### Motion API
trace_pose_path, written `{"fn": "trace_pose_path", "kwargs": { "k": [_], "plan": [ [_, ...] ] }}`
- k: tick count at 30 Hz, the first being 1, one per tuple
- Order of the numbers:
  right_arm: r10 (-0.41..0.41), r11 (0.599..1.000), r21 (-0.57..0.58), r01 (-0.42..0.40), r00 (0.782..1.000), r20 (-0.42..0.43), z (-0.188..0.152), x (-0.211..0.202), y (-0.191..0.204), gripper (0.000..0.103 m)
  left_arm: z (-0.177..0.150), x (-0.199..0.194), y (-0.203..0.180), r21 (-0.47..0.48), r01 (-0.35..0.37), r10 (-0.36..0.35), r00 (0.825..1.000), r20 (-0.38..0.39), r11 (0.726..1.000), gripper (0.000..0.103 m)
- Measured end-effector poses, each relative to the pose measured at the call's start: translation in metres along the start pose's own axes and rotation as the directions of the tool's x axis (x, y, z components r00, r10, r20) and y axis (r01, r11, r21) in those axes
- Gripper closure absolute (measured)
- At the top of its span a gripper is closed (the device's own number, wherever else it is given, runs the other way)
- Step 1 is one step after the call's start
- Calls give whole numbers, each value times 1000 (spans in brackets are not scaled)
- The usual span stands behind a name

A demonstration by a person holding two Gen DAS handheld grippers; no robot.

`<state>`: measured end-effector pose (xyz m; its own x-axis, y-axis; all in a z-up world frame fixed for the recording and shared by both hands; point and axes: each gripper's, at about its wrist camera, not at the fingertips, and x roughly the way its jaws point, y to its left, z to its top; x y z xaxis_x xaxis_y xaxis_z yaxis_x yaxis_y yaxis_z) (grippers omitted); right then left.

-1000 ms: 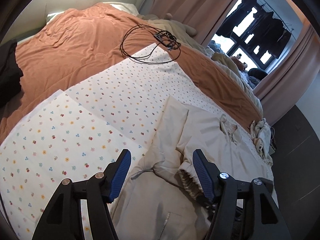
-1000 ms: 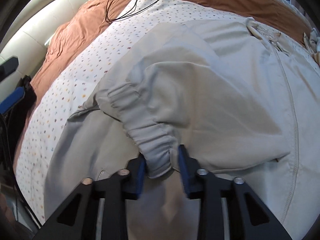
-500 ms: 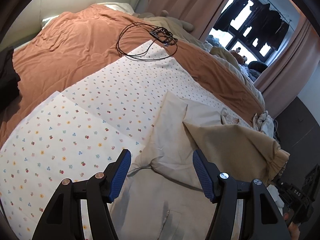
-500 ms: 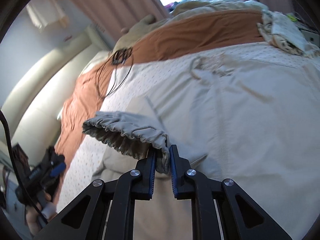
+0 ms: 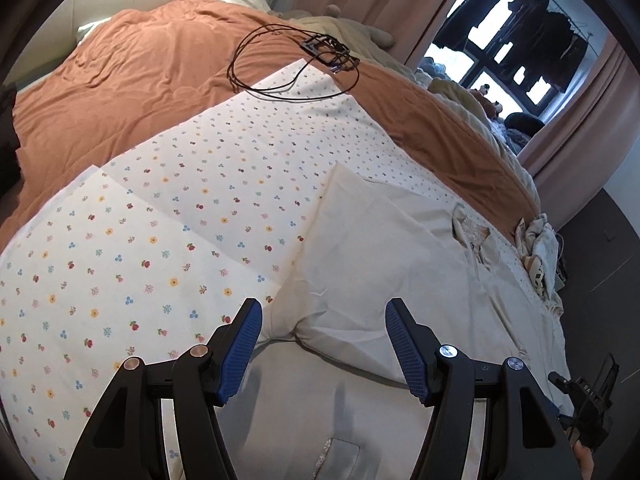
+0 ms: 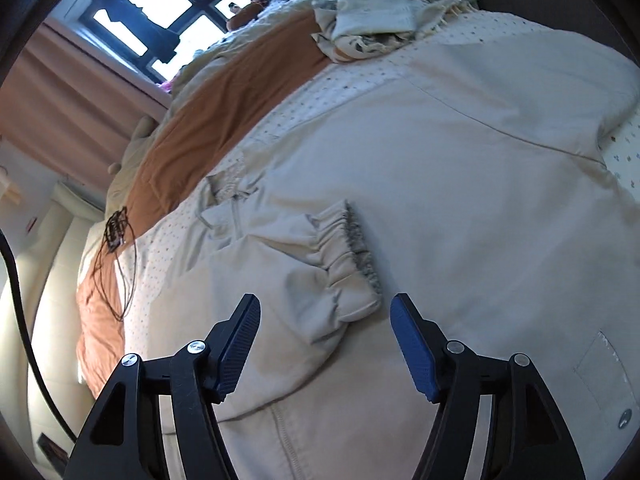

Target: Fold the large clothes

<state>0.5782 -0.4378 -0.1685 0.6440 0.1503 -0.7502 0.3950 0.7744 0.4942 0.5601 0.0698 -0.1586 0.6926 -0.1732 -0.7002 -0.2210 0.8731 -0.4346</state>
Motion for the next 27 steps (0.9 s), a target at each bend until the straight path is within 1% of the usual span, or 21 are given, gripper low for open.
{"fn": "trace_pose_path", "kwargs": {
  "k": [2, 4, 5, 7, 8, 9, 10, 11, 12, 16, 18, 19, 20, 21, 22, 23, 24, 25, 26, 27],
  "plan": [
    [-13, 1000, -1, 12, 999, -36, -2, 10, -4, 35, 0, 6, -2, 24, -14, 14, 1000, -8, 1000, 38],
    [-17, 1000, 14, 18, 997, -76, -5, 21, -8, 35, -4, 13, -4, 56, -37, 39, 999, -32, 998, 38],
    [-16, 1000, 16, 17, 996, -92, -9, 24, -11, 35, -6, 16, -5, 64, -41, 44, 998, -40, 997, 45],
    [-12, 1000, 10, 14, 992, -123, -14, 37, -10, 48, -9, 23, -6, 74, -48, 53, 996, -75, 996, 54],
    [-13, 1000, 14, 15, 991, -135, -16, 43, -10, 67, -11, 27, -7, 80, -45, 53, 994, -93, 996, 55],
    [-5, 1000, 28, 9, 988, -152, -16, 50, -11, 80, -14, 32, -9, 89, -41, 51, 992, -118, 995, 56],
    [5, 999, 35, 1, 987, -160, -17, 56, -11, 83, -17, 38, -10, 100, -46, 61, 987, -146, 994, 57],
    [8, 999, 36, -3, 987, -159, -16, 61, -11, 84, -20, 43, -11, 110, -54, 72, 984, -164, 992, 59],
    [4, 999, 34, 1, 988, -152, -15, 62, -11, 86, -23, 48, -12, 120, -64, 85, 981, -177, 991, 59],
    [3, 1000, 13, -1, 992, -129, -9, 67, -5, 86, -28, 62, -8, 137, -99, 127, 969, -213, 986, 59],
    [-7, 1000, -12, 6, 991, -137, -9, 68, -2, 85, -28, 68, -2, 127, -115, 141, 965, -221, 985, 59],
    [-10, 1000, -17, 7, 989, -147, -8, 67, -2, 84, -27, 70, 2, 110, -114, 136, 964, -227, 987, 59],
    [-4, 1000, -14, 2, 988, -156, -7, 65, -2, 77, -26, 70, 5, 91, -106, 125, 964, -234, 990, 59],
    [6, 1000, -7, -7, 988, -157, -7, 61, -4, 64, -25, 69, 6, 73, -96, 111, 965, -238, 993, 59],
    [16, 1000, 1, -16, 989, -150, -6, 56, -5, 57, -24, 65, 6, 59, -83, 95, 967, -236, 995, 59],
    [27, 1000, 6, -26, 991, -131, -4, 47, -7, 45, -24, 61, 6, 55, -76, 87, 970, -229, 996, 58],
    [30, 1000, 4, -30, 994, -108, -2, 38, -9, 40, -23, 55, 4, 59, -71, 82, 973, -218, 996, 57],
    [25, 1000, -4, -25, 996, -89, 1, 30, -10, 39, -23, 50, 1, 68, -65, 78, 975, -208, 996, 51],
    [19, 1000, -13, -20, 997, -77, 5, 24, -10, 39, -22, 47, -3, 80, -63, 78, 977, -200, 995, 39],
    [13, 1000, -25, -14, 998, -62, 8, 15, -13, 38, -22, 41, -6, 91, -61, 77, 979, -189, 994, 34]
  ]
}}
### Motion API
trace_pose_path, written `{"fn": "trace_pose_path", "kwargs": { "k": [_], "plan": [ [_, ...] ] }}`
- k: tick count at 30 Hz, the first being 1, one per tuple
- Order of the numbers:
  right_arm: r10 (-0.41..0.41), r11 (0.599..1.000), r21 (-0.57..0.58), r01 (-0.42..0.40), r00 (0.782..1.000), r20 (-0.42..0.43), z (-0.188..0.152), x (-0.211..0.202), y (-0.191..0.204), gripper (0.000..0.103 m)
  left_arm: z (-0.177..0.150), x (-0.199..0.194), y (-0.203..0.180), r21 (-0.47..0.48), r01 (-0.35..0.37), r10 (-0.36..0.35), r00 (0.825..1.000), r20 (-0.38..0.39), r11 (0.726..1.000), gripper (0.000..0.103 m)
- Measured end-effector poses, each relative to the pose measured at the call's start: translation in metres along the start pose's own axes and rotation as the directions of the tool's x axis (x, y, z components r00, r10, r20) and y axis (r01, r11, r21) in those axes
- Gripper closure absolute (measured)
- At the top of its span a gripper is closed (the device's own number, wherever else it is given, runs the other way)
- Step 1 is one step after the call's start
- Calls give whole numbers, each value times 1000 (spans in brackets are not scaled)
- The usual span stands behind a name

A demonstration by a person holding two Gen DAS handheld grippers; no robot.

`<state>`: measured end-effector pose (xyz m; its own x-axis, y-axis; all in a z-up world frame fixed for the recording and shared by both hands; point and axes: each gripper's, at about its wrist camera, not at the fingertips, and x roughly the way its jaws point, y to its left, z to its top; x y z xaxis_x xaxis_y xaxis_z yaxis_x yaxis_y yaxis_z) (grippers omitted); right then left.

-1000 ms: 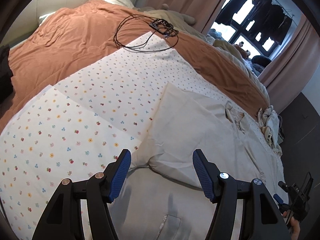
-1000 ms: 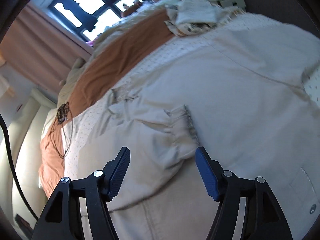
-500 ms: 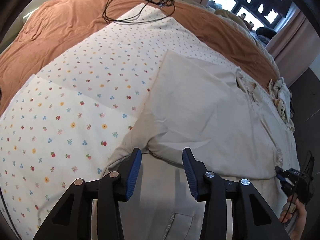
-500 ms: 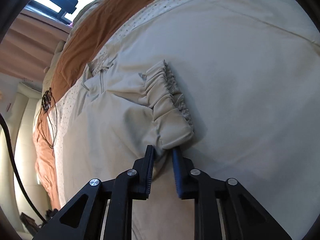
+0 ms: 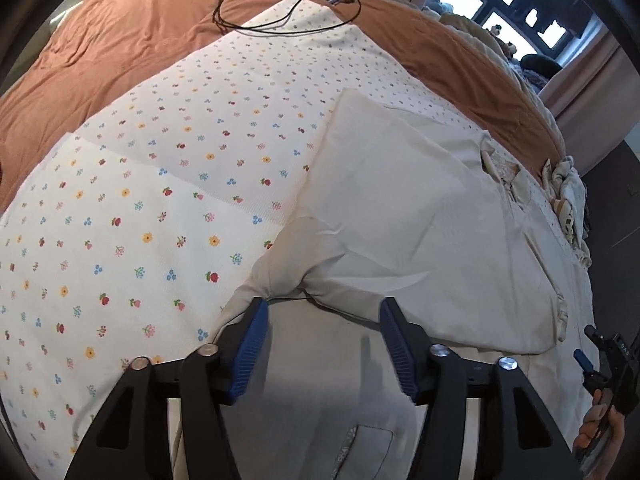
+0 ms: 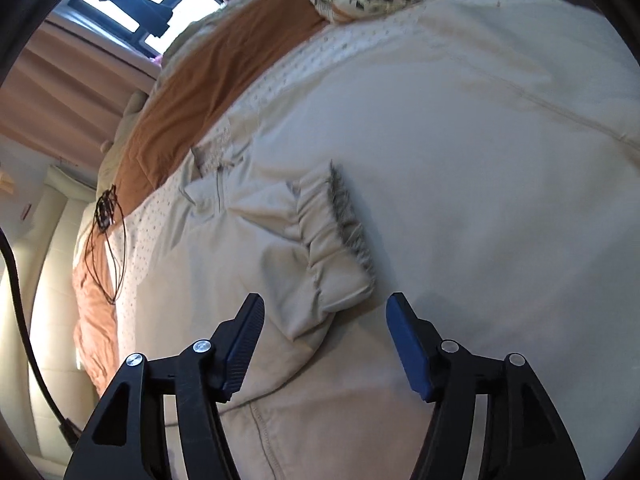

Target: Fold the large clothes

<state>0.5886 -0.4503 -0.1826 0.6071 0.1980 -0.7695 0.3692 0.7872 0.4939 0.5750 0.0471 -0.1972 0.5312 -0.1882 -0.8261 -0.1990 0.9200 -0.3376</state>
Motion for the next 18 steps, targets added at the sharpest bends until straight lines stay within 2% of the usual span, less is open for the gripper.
{"fn": "trace_pose_path", "kwargs": {
  "k": [1, 2, 7, 9, 12, 15, 18],
  "plan": [
    [-3, 1000, -6, 3, 1000, 10, 3, -6, -2, 38, 0, -5, -3, 9, 4, -4, 1000, 17, 1000, 26],
    [-6, 1000, -13, 6, 1000, 23, 6, -14, -6, 38, 0, -11, -5, 15, 8, -9, 999, 33, 1000, 23],
    [-66, 998, -16, 68, 994, 92, 25, -45, -34, 38, 0, -30, -8, -13, 34, -33, 996, 86, 999, 23],
    [-54, 999, 5, 54, 994, 95, 32, -54, -51, 38, -1, -34, -9, -26, 43, -40, 994, 98, 999, 23],
    [-84, 996, -3, 85, 989, 123, 43, -69, -70, 38, -2, -41, -17, -22, 90, -87, 988, 129, 996, 22],
    [-134, 991, -3, 137, 976, 171, 52, -85, -94, 38, -5, -44, -35, 35, 53, -58, 986, 156, 998, 22],
    [-128, 991, 60, 119, 976, 178, 63, -100, -130, 38, -10, -44, -51, 87, 32, -46, 984, 169, 996, 23]
  ]
}}
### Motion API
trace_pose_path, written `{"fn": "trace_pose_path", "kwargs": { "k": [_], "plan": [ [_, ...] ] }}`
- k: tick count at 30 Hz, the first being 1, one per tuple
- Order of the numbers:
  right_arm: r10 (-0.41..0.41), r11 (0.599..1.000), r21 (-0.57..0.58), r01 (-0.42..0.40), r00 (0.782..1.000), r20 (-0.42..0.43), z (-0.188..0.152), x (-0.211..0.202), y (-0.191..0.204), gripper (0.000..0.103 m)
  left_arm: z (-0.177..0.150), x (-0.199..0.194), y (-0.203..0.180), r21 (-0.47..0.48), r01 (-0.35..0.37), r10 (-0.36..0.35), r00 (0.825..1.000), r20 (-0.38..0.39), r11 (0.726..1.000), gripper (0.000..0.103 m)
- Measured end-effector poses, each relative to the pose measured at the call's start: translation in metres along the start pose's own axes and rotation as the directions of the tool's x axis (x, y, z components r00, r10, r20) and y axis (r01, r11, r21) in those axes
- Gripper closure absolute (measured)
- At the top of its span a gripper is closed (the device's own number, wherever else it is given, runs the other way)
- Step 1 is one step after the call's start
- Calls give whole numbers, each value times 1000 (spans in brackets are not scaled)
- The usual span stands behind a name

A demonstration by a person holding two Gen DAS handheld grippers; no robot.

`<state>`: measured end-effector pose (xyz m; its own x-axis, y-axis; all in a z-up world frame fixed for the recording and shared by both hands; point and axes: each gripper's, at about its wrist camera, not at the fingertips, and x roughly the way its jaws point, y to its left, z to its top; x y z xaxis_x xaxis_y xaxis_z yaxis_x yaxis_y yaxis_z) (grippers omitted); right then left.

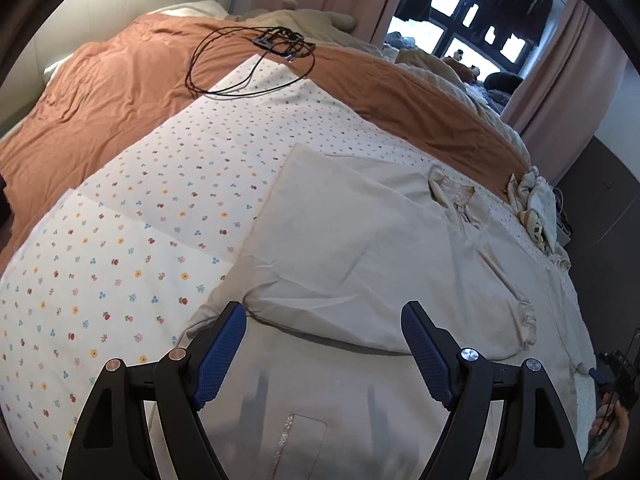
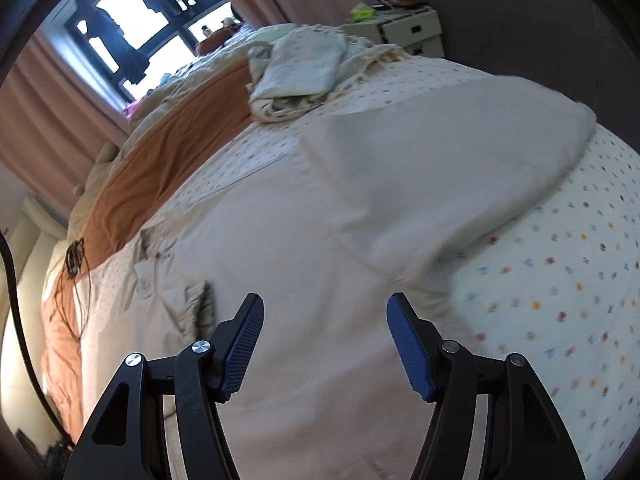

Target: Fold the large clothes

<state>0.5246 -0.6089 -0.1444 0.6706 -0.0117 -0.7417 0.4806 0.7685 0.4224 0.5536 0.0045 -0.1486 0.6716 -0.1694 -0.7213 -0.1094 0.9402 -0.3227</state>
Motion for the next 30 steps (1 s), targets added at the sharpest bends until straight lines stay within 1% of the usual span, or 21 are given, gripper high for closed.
{"fn": "trace_pose_path", "kwargs": {
  "k": [2, 4, 7, 9, 10, 13, 14, 18, 20, 24, 26, 28, 30],
  "plan": [
    [-30, 999, 27, 29, 998, 53, 9, -10, -23, 38, -2, 2, -11, 18, -5, 5, 1000, 3, 1000, 22],
    [-59, 997, 60, 54, 994, 87, 16, -14, -42, 38, -2, 3, -20, 31, 3, -4, 1000, 13, 1000, 22],
    [-62, 992, 117, 49, 992, 111, 25, -13, -73, 39, -3, 6, -30, 37, 13, -13, 1000, 23, 999, 22],
    [-68, 989, 140, 50, 990, 125, 31, -11, -92, 46, -4, 11, -35, 40, 26, -27, 999, 24, 999, 22],
    [-68, 987, 153, 48, 989, 128, 35, -9, -99, 48, -6, 13, -38, 51, 27, -29, 999, 24, 998, 22],
    [-41, 979, 205, 10, 988, 146, 42, -5, -126, 54, -11, 23, -46, 100, -5, 4, 1000, 10, 995, 22],
    [-44, 976, 219, 11, 988, 148, 44, -3, -133, 57, -12, 26, -48, 113, -8, 8, 1000, 4, 994, 22],
    [-52, 966, 259, 13, 988, 143, 52, 8, -155, 63, -18, 34, -52, 130, -11, 14, 1000, -17, 991, 22],
    [-42, 958, 286, 0, 989, 142, 56, 15, -164, 65, -19, 37, -54, 133, -13, 17, 1000, -22, 991, 22],
    [-37, 953, 304, -8, 989, 141, 61, 24, -170, 66, -20, 42, -57, 142, -20, 25, 999, -29, 990, 22],
    [-25, 946, 324, -23, 990, 141, 63, 30, -175, 66, -21, 45, -57, 137, -11, 17, 999, -36, 990, 22],
    [3, 936, 347, -62, 986, 165, 64, 36, -183, 73, -21, 47, -55, 128, -10, 16, 999, -44, 992, 22],
    [32, 927, 362, -96, 983, 179, 65, 42, -189, 92, -21, 48, -53, 119, -6, 11, 999, -48, 993, 22]
  ]
}}
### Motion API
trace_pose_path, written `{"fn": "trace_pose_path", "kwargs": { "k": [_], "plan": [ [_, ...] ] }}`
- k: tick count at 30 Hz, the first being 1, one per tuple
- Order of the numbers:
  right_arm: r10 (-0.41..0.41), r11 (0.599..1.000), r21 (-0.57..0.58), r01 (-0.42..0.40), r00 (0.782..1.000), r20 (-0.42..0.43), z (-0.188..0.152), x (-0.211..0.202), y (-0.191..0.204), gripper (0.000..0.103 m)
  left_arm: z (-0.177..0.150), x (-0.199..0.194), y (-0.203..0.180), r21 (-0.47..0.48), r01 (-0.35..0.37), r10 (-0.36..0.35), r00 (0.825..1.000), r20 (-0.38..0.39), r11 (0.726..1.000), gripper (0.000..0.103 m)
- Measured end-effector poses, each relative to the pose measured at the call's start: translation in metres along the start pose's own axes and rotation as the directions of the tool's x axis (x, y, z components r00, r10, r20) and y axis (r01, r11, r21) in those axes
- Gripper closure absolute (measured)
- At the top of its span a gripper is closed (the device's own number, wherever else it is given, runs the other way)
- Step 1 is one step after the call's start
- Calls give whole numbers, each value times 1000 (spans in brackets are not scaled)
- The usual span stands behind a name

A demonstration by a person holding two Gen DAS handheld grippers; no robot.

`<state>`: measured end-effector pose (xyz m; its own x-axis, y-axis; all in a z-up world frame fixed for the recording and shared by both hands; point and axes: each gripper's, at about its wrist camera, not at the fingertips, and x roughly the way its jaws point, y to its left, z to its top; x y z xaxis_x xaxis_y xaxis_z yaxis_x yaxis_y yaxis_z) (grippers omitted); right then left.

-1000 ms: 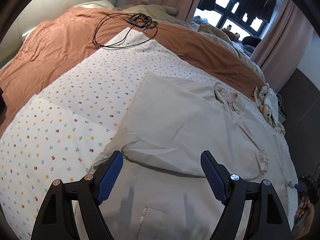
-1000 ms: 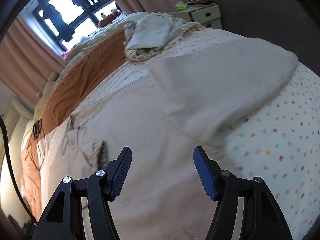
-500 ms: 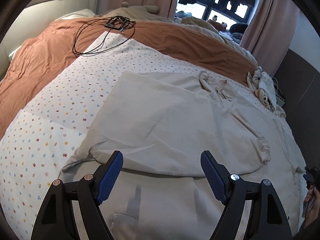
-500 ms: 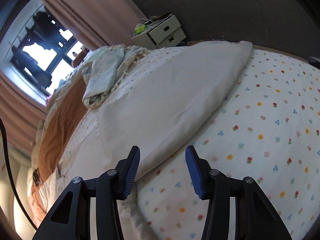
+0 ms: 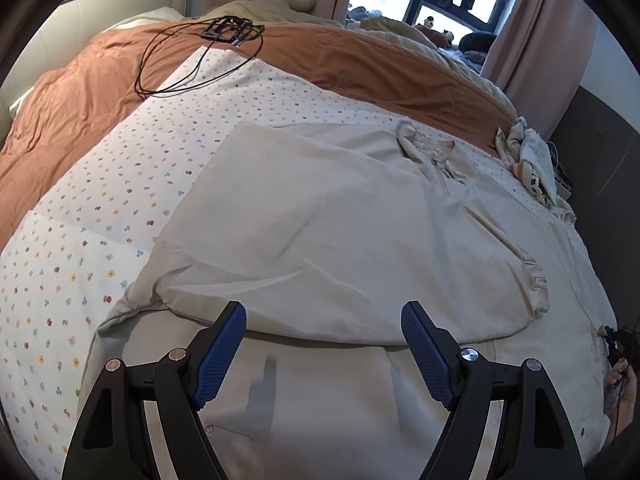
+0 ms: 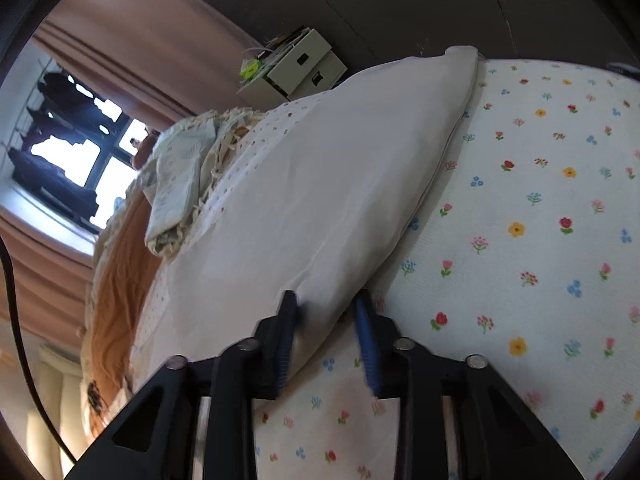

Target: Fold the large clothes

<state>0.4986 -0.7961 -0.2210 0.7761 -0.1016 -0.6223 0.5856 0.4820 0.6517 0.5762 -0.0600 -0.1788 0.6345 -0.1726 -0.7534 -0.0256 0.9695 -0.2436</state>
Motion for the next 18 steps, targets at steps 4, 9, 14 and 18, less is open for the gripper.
{"fn": "trace_pose_path", "kwargs": {
  "k": [4, 9, 14, 18],
  "plan": [
    [59, 998, -8, -58, 997, 56, 0, -14, 7, 97, 1, -4, 3, -14, 7, -7, 1000, 5, 1000, 22],
    [127, 984, -138, -109, 984, 125, -3, -46, 56, 97, 3, -11, 5, -19, 18, -17, 999, 27, 1000, 22],
    [174, 968, -204, -148, 978, 118, -18, -60, 93, 97, 4, -15, 8, -33, 43, -42, 999, 29, 999, 22],
    [192, 951, -260, -169, 979, 69, -36, -62, 122, 97, 7, -21, 15, -56, 55, -53, 997, 49, 997, 22]
  ]
}}
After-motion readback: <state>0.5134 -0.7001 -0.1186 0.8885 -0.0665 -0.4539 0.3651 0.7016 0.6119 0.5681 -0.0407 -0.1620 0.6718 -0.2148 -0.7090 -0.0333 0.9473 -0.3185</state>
